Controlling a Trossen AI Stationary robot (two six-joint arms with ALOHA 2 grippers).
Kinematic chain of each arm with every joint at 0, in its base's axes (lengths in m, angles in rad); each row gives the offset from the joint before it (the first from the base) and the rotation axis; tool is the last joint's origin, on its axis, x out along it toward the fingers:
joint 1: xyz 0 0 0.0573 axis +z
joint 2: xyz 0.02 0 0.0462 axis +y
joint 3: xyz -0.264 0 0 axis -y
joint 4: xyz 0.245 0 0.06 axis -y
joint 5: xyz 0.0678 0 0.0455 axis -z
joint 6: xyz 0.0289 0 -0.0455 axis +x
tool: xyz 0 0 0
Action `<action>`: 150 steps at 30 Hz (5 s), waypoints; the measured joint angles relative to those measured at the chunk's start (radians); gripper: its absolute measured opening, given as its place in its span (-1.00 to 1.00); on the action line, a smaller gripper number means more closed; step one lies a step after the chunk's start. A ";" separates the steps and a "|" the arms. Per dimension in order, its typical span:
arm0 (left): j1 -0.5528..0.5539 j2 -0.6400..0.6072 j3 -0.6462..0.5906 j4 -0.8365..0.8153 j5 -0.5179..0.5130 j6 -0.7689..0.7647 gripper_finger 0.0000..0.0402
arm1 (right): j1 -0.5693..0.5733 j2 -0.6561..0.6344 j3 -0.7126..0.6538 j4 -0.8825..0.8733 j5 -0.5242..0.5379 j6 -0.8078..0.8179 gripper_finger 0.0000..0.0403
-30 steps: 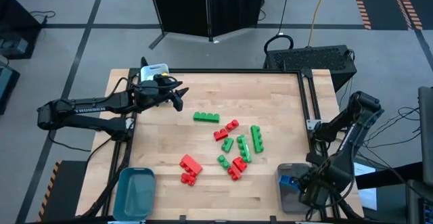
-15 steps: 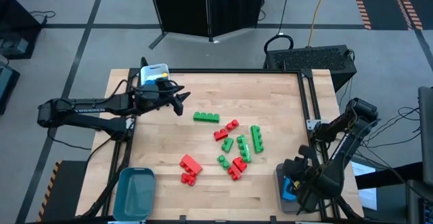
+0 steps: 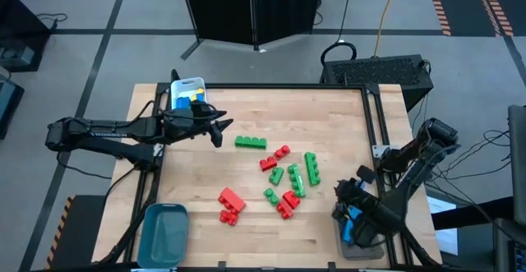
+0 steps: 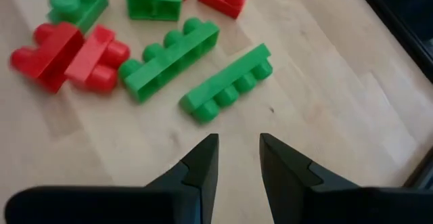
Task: Sort blocks by size
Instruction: Put the green 4 stud gamepiece into the black bin
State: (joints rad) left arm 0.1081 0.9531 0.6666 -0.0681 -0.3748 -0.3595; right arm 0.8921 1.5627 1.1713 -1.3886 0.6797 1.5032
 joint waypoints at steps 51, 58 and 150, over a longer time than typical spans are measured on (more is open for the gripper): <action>0.039 0.593 -0.001 0.341 0.177 0.391 0.16 | -0.399 -0.001 0.000 0.362 -0.049 -0.726 -0.54; 0.050 0.665 0.000 0.346 0.170 0.408 0.79 | -0.399 -0.001 0.000 0.362 -0.050 -0.737 -0.54; 0.083 0.783 0.024 0.407 0.450 0.444 0.60 | -0.357 -0.007 -0.320 0.989 -0.088 -0.951 0.05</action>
State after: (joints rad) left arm 0.1909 1.7359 0.6907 0.3386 0.0753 0.0843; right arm 0.5350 1.5558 0.8508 -0.3996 0.5914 0.5520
